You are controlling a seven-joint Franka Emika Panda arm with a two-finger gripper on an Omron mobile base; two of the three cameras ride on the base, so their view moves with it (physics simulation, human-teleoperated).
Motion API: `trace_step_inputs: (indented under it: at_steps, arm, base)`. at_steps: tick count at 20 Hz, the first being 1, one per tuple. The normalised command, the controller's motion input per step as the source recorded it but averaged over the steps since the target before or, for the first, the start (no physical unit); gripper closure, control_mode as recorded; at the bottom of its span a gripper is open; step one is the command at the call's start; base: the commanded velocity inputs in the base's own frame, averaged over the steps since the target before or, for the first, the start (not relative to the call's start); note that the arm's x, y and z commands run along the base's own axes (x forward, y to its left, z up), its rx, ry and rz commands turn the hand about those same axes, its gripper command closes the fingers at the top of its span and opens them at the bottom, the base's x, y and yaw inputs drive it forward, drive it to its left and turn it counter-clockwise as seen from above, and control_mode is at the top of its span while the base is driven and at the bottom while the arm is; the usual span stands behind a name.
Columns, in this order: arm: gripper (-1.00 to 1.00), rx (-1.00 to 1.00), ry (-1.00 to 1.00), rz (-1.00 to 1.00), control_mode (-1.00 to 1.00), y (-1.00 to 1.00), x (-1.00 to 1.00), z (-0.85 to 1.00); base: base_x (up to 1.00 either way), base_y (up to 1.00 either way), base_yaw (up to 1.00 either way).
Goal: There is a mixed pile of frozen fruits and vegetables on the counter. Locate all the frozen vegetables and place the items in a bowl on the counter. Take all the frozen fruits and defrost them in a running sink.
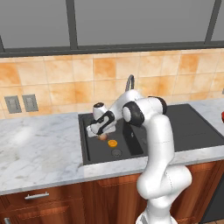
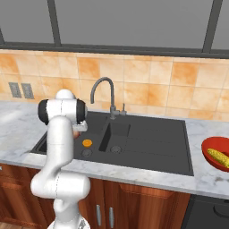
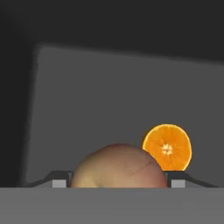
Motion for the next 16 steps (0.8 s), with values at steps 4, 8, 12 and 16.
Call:
trace_step_inputs:
  at_steps: [4,8,12,16]
  arm:
    - [1.00,-0.01,-0.04,-0.15,-1.00,0.02,0.13,-0.51]
    - [1.00,-0.01,0.01,-0.14,-1.00,-0.08,0.09,-0.50]
    - [-1.00,0.00,0.00,-0.14,-1.00,-0.03,0.03,-0.39]
    - [-1.00,0.00,0.00,-0.08,-1.00,-0.09,0.02,-0.28]
  base:
    - [0.00,0.00,0.00]
    - [0.00,0.00,0.00]
    - [0.00,0.00,0.00]
    - [0.00,0.00,0.00]
